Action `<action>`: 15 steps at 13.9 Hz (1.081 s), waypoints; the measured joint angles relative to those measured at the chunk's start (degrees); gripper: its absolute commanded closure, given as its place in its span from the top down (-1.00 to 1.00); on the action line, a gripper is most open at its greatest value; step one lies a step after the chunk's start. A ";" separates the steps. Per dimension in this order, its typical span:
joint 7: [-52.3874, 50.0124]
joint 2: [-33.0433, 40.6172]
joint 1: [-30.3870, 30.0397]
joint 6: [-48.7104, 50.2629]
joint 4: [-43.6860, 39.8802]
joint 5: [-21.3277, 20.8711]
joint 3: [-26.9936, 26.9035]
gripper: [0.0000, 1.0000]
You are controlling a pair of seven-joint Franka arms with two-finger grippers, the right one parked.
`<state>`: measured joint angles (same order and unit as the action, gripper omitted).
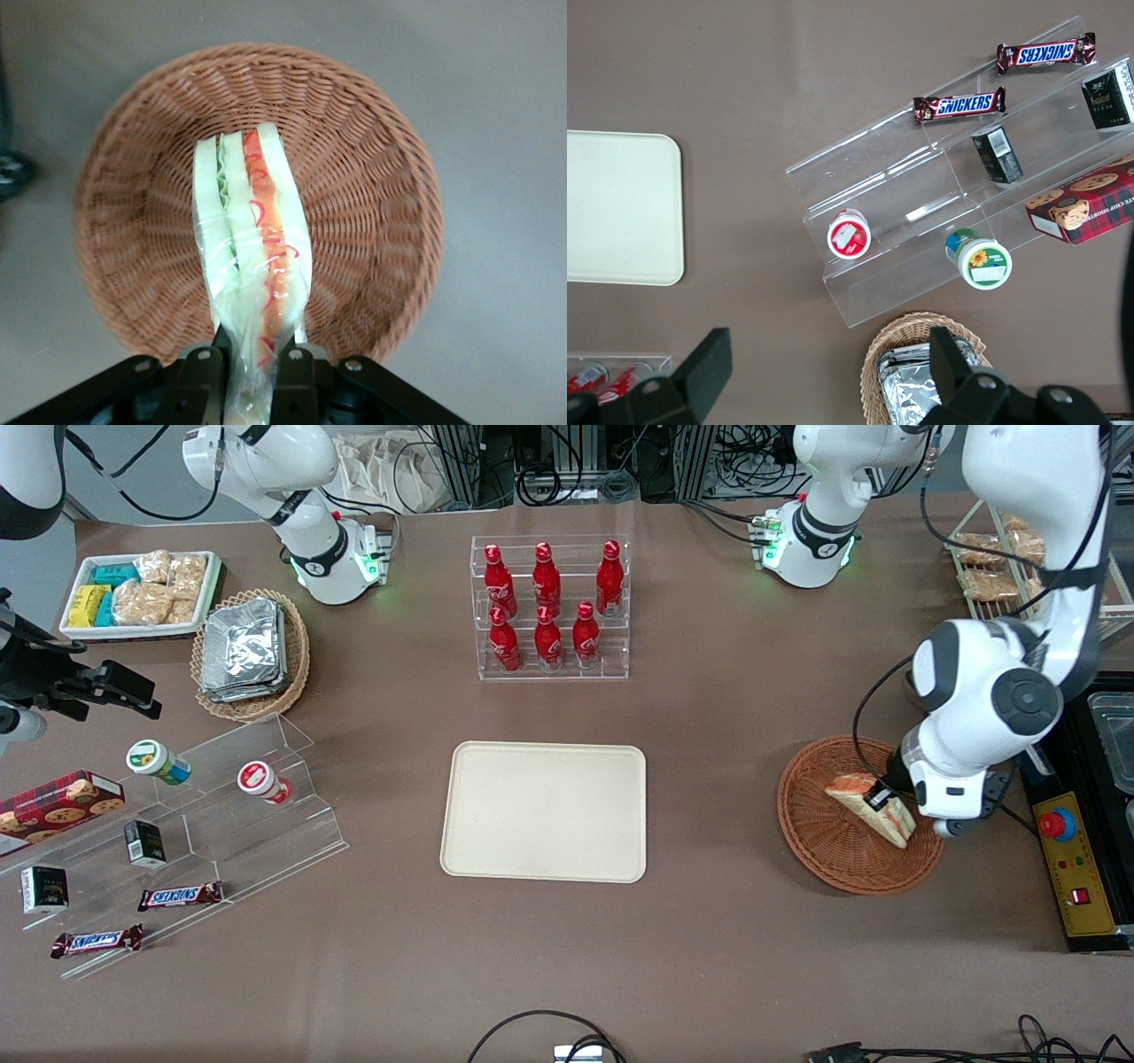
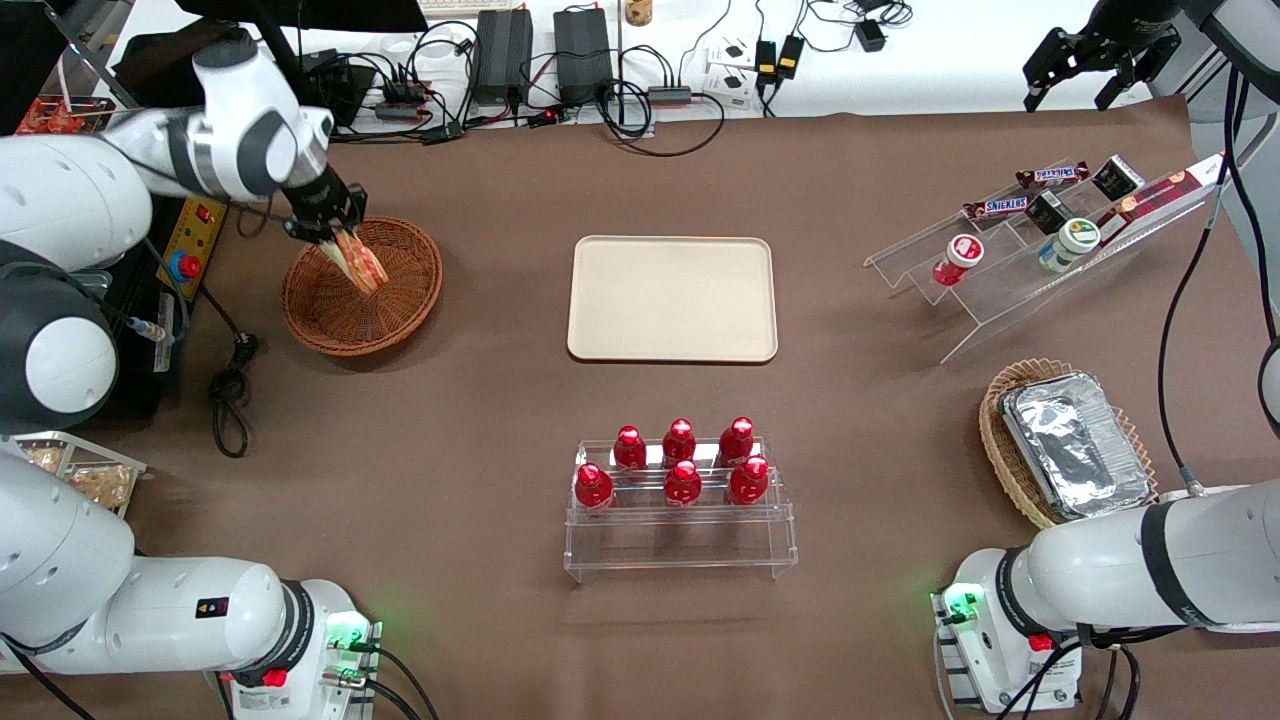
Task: Place sandwich from basket to tray
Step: 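Lift the sandwich and carry it over the cream tray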
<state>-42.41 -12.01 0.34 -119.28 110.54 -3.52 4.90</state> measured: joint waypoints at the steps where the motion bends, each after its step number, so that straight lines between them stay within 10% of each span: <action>1: 1.08 0.89 -0.02 6.62 -4.25 -1.01 1.51 -1.00; 15: 10.20 -5.41 4.73 12.25 -18.70 -3.77 27.56 -0.98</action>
<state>-32.21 -17.42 5.06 -107.03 91.84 -7.29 32.47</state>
